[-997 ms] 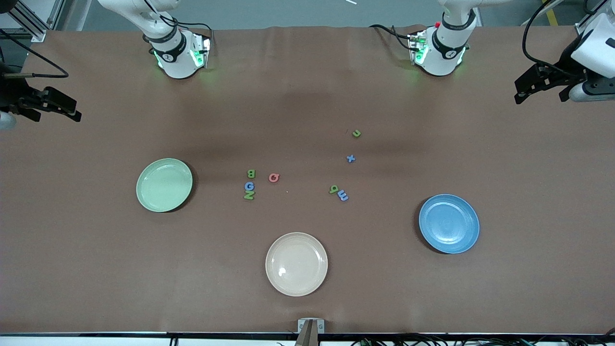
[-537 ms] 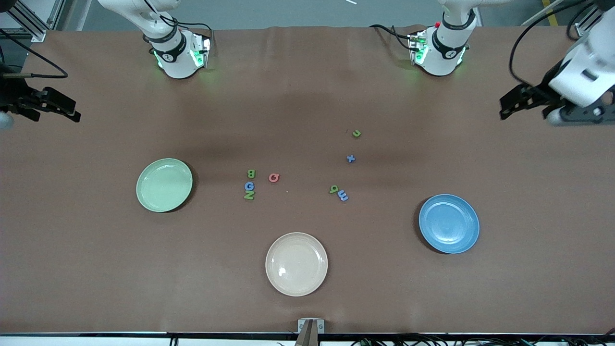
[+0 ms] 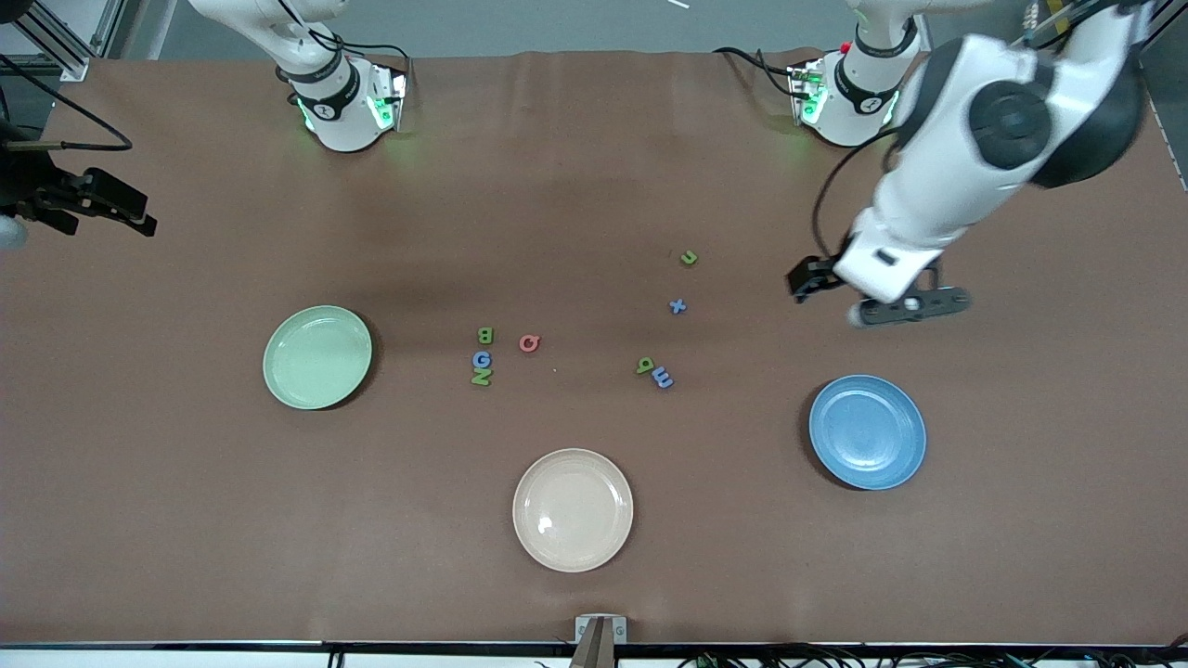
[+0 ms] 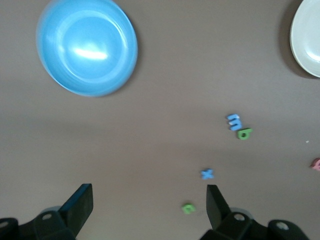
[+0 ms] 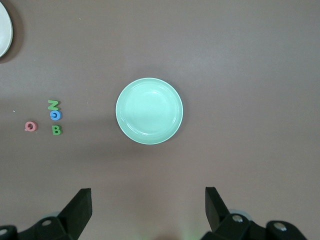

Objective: Sort upper and lower case letters into plates

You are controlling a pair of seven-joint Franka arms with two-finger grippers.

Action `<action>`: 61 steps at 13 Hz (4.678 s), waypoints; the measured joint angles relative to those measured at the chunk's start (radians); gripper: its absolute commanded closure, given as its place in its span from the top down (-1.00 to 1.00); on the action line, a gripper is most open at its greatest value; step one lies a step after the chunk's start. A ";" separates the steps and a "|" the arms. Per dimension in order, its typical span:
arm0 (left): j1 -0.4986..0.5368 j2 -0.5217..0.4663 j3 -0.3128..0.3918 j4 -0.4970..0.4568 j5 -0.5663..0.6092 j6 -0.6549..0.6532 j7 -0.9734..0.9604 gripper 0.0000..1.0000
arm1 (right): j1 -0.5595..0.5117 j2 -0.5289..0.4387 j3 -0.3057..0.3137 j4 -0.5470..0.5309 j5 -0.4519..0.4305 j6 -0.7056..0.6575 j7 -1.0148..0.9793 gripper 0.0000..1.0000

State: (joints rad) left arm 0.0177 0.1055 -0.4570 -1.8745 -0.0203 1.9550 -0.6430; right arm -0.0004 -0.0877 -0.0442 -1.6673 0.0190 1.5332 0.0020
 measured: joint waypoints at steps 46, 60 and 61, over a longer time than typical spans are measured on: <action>-0.108 0.326 -0.118 -0.453 0.031 0.712 -0.730 -1.00 | 0.520 0.746 0.005 -0.164 0.114 1.006 0.538 -0.10; 0.360 0.313 -0.087 -0.097 0.336 0.364 -0.342 -0.96 | 0.337 0.601 -0.023 -0.178 0.114 0.736 0.244 -1.00; 0.387 0.338 -0.087 -0.066 0.336 0.364 -0.301 -0.95 | 0.303 0.574 -0.023 -0.179 0.113 0.690 0.193 -1.00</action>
State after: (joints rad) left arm 0.4044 0.4437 -0.5439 -1.9407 0.3155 2.3191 -0.9436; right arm 0.3029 0.4863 -0.0675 -1.8468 0.1320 2.2236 0.1948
